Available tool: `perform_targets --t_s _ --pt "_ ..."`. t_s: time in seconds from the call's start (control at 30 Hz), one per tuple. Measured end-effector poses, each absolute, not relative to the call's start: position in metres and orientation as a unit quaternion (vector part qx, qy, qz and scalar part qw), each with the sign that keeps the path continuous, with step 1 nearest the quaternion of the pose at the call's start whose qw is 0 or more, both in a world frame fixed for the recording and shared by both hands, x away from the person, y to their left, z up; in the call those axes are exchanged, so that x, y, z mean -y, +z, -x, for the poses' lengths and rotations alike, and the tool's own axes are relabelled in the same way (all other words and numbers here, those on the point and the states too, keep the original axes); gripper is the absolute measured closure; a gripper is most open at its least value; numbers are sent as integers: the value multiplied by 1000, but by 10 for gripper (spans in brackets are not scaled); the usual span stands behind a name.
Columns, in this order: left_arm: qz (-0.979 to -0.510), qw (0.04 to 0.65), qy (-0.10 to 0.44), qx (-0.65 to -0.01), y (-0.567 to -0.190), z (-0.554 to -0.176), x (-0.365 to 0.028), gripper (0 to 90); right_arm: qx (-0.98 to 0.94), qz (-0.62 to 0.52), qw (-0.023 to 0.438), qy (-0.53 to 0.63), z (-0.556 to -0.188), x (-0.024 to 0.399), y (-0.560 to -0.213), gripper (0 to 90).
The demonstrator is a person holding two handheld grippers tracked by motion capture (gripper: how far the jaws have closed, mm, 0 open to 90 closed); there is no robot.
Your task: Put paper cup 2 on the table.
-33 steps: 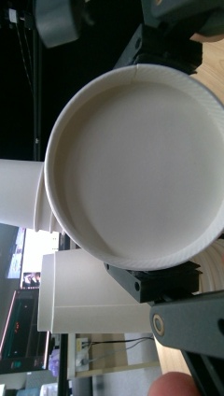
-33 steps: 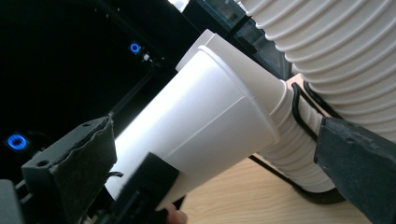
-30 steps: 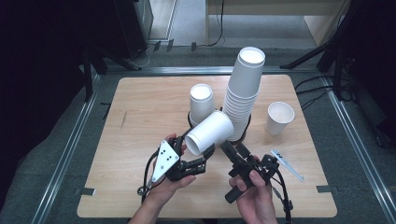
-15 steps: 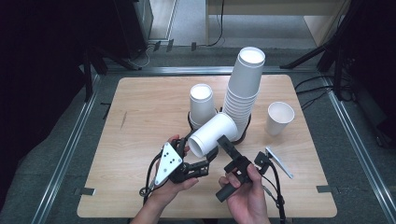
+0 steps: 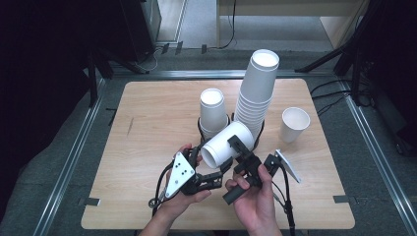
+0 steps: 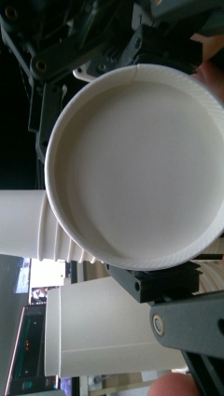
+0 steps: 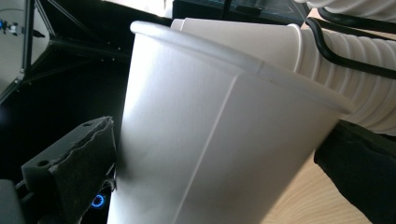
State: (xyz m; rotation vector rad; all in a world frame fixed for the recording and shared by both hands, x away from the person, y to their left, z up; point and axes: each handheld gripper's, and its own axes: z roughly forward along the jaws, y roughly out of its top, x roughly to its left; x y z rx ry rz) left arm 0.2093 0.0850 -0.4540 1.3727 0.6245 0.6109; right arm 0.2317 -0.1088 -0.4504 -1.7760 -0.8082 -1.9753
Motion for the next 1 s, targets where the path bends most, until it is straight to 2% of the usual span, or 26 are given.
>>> perform_targets --t_s 0.33,0.47,0.57,0.93,1.0 --pt "-619 689 262 -271 -455 -208 -83 229 266 630 211 -699 -239 111 -452 0" --pt "-620 690 260 -268 -456 -208 -82 229 256 630 218 -700 -240 113 -451 50" --pt "-620 691 255 -270 -456 -209 -83 226 249 630 217 -703 -239 113 -451 92" --pt "-618 701 237 -268 -453 -208 -86 202 249 621 194 -718 -233 114 -450 136" --pt "-625 691 236 -276 -451 -209 -88 116 250 616 183 -724 -232 114 -449 137"
